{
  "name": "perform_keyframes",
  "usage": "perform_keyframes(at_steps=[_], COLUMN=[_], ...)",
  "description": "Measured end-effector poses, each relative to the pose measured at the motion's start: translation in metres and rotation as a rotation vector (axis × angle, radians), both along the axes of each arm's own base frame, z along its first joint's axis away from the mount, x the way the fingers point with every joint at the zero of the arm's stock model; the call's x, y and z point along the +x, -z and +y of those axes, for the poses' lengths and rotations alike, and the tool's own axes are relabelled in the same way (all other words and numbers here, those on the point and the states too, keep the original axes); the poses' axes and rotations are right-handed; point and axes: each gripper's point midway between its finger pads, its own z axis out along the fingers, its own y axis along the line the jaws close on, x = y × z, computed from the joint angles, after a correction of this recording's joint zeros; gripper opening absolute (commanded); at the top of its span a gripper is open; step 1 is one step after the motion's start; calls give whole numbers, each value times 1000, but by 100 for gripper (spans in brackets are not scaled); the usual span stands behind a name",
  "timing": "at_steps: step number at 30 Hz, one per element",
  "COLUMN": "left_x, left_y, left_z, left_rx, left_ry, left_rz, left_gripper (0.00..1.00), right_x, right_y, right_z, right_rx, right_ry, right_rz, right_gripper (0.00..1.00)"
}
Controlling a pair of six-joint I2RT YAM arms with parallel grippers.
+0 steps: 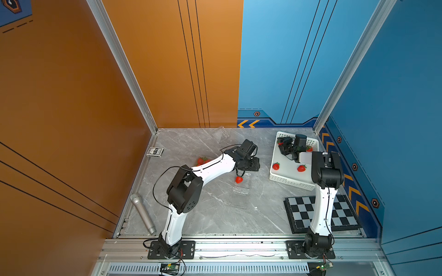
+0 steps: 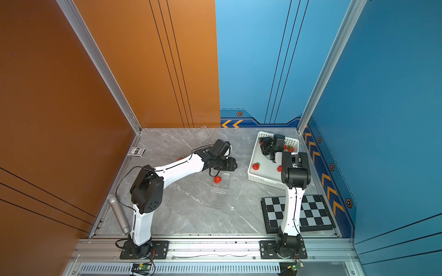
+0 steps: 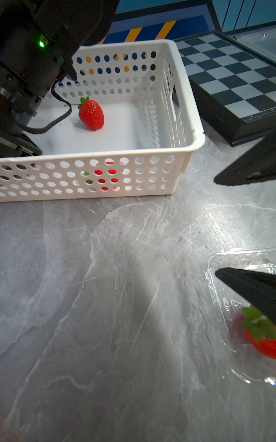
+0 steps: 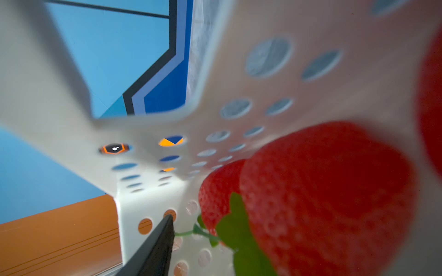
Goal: Pack strawberries into containers
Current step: Pick up the strawberry from the basket.
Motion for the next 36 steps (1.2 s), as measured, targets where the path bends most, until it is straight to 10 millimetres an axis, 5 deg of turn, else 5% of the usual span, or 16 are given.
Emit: perform_keyframes(at_steps=[13, 27, 36], left_x=[-2, -4, -6], left_y=[4, 3, -11], left_z=[6, 14, 28], left_rx=[10, 16, 7], left_ry=[-4, -7, -24], left_rz=[10, 9, -9], left_gripper=[57, 56, 56], right_x=[10, 12, 2], right_y=[5, 5, 4], right_z=[-1, 2, 9], right_rx=[102, 109, 35], right_ry=[91, 79, 1], right_rz=[-17, -19, -8], right_gripper=[46, 18, 16])
